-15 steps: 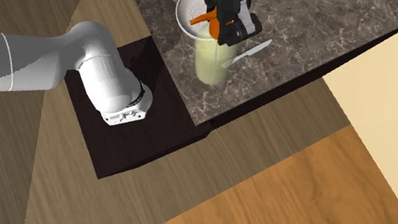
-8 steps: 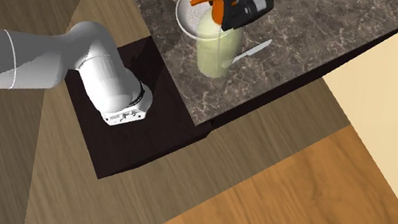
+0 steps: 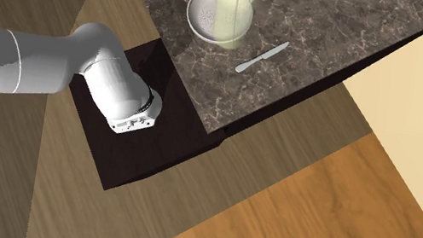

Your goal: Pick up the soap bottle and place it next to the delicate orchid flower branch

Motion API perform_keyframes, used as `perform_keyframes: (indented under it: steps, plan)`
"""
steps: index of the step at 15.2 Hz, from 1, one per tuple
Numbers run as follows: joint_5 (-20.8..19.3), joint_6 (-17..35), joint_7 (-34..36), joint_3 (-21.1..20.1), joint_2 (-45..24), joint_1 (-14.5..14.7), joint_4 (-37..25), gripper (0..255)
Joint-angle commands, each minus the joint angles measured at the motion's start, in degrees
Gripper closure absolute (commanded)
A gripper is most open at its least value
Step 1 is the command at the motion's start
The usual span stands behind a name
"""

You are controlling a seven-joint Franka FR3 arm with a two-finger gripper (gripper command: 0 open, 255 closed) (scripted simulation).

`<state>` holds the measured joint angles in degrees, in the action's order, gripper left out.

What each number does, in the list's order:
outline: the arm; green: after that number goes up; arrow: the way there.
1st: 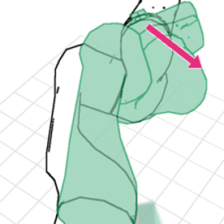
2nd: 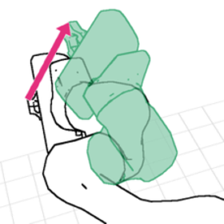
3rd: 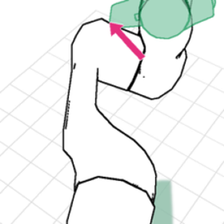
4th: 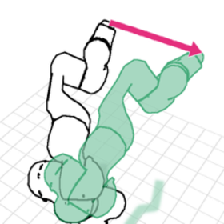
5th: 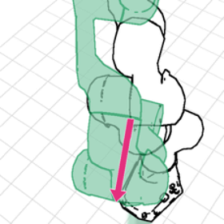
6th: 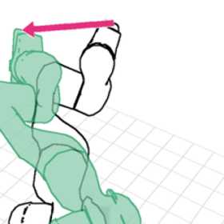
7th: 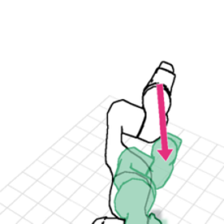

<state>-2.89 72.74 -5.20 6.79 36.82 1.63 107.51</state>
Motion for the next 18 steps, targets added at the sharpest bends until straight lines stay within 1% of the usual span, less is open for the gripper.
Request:
perform_keyframes:
  steps: [1,6,10,18]
  plan:
    - [1.3,1.8,2.5,-1.9,-1.2,0.5,0.6,255]
    - [3.9,5.9,8.2,-6.5,-5.4,1.7,0.5,255]
    - [5.3,8.9,12.6,-10.0,-9.7,2.8,-0.9,255]
    - [6.2,14.1,21.2,-16.6,-20.7,4.9,-7.0,255]
